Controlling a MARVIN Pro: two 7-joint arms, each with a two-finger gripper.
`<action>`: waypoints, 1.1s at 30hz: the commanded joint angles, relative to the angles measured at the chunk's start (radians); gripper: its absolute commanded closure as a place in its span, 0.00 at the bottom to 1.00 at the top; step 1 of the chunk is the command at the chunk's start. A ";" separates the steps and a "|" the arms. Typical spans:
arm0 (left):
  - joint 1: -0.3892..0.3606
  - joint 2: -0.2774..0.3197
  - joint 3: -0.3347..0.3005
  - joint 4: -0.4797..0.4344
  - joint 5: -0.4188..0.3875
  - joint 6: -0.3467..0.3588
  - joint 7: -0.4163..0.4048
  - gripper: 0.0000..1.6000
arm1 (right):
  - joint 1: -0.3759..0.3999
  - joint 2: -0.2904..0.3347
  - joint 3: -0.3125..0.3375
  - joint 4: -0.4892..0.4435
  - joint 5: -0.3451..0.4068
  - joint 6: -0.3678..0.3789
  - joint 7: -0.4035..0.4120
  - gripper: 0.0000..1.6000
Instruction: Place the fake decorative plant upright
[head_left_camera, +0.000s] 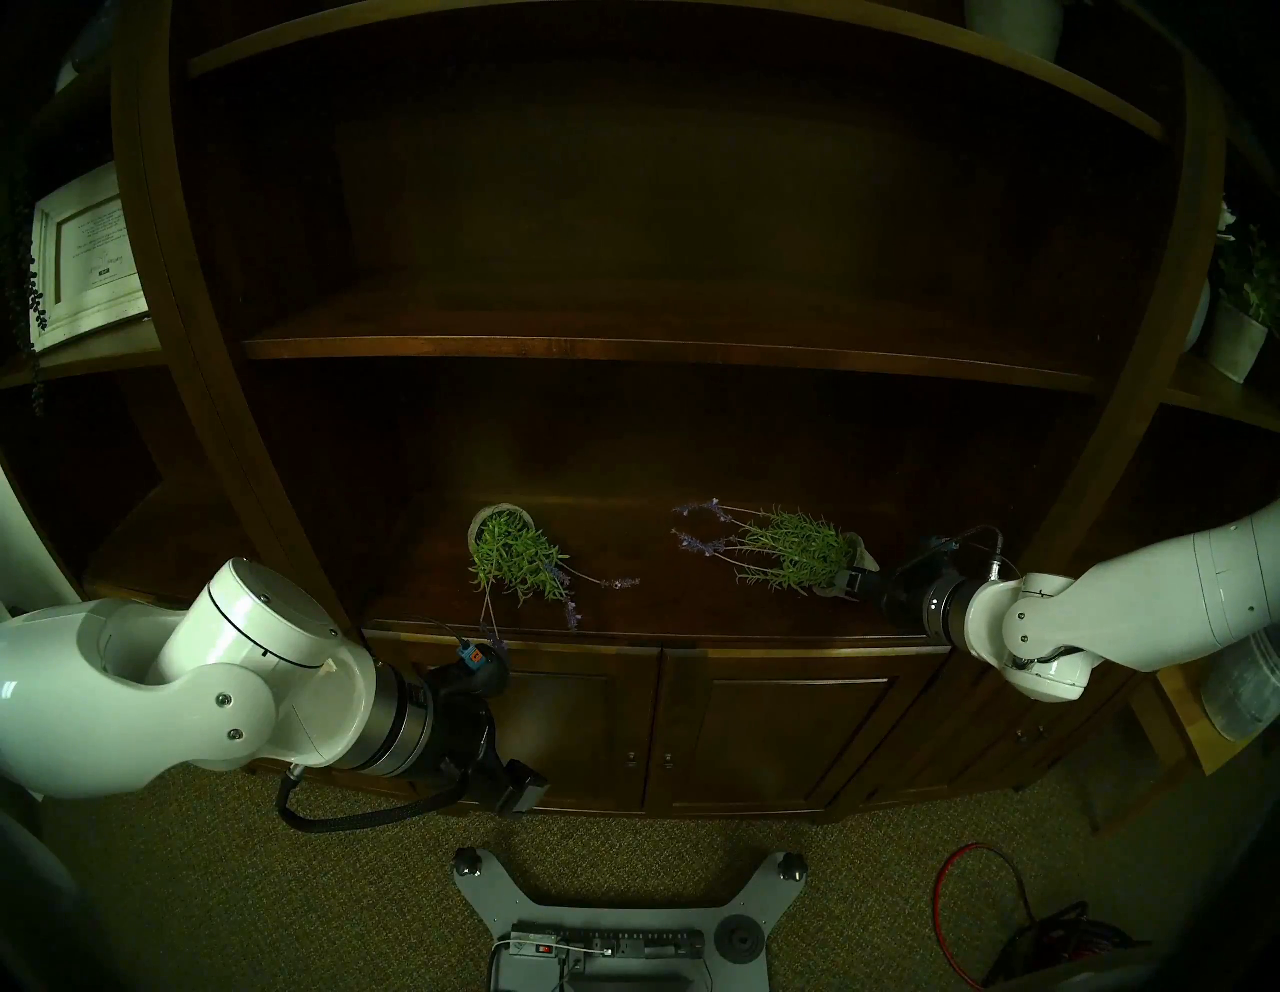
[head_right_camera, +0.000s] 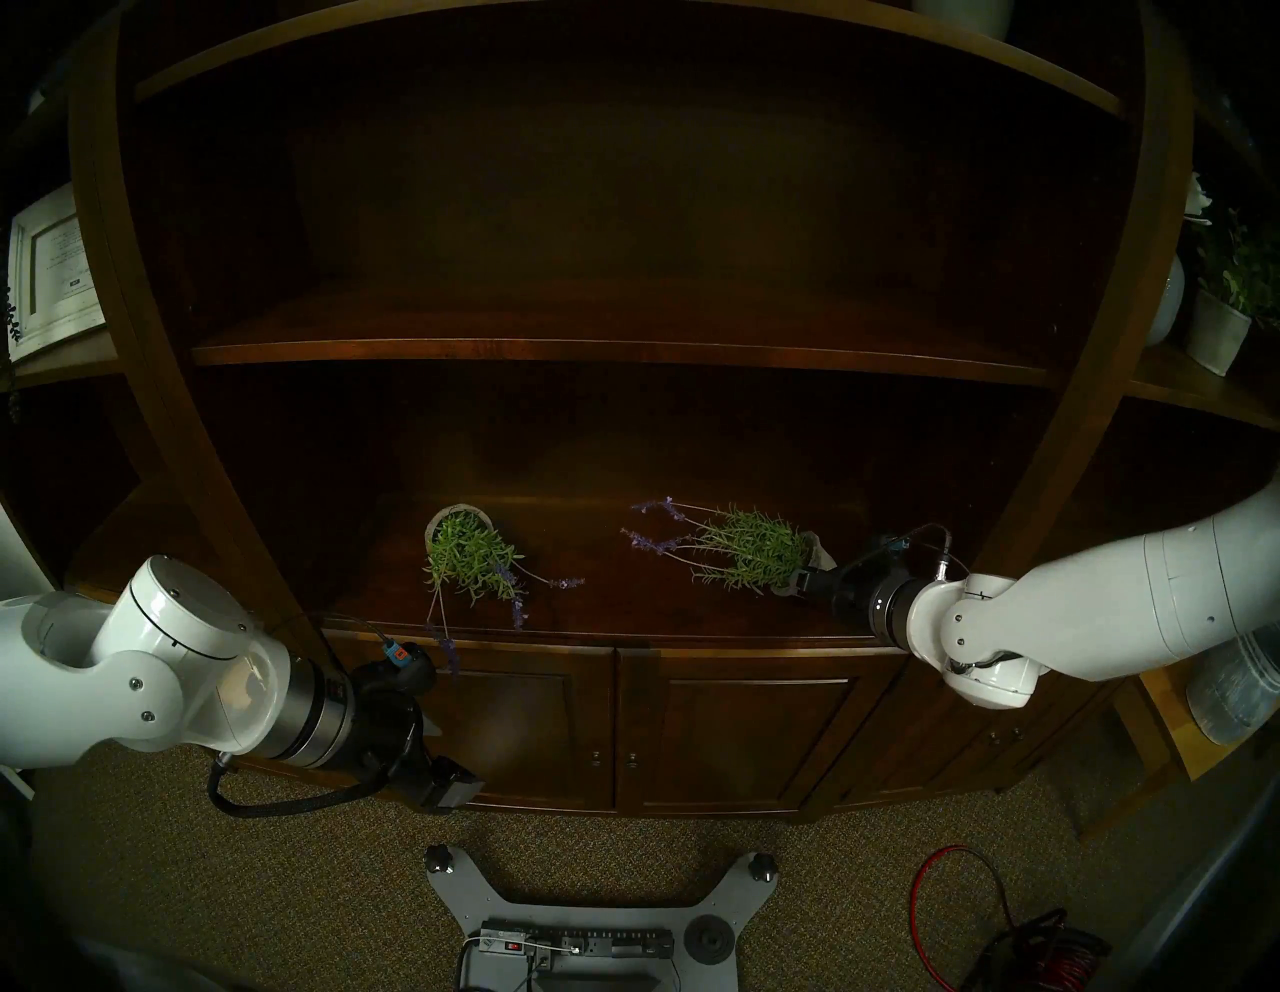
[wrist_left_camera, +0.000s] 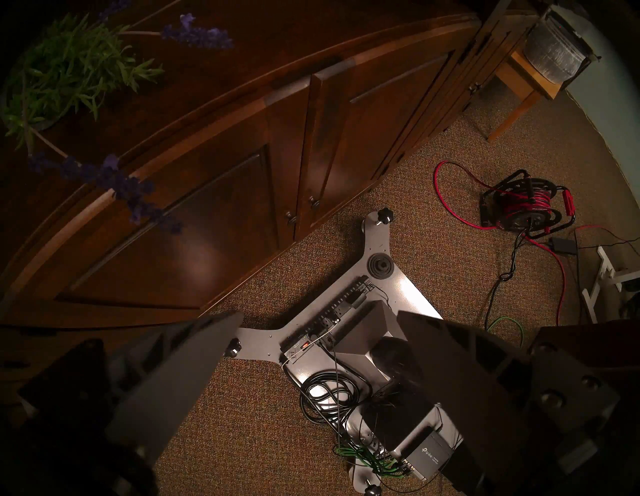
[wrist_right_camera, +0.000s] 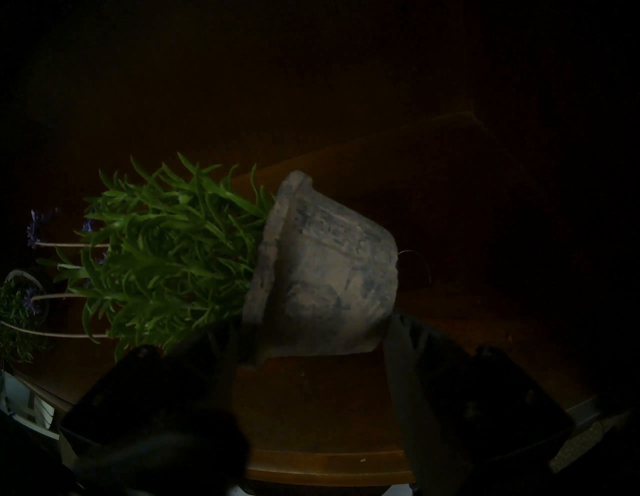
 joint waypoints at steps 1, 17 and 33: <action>-0.013 -0.003 -0.014 -0.003 0.000 0.001 0.001 0.00 | 0.006 -0.010 0.030 0.018 0.011 -0.005 0.007 0.65; -0.013 -0.003 -0.014 -0.003 0.000 0.001 0.001 0.00 | -0.060 0.034 0.088 0.123 0.132 0.118 0.207 0.67; -0.013 -0.003 -0.014 -0.003 0.000 0.001 0.001 0.00 | -0.143 -0.010 0.158 0.178 0.226 0.134 0.253 0.69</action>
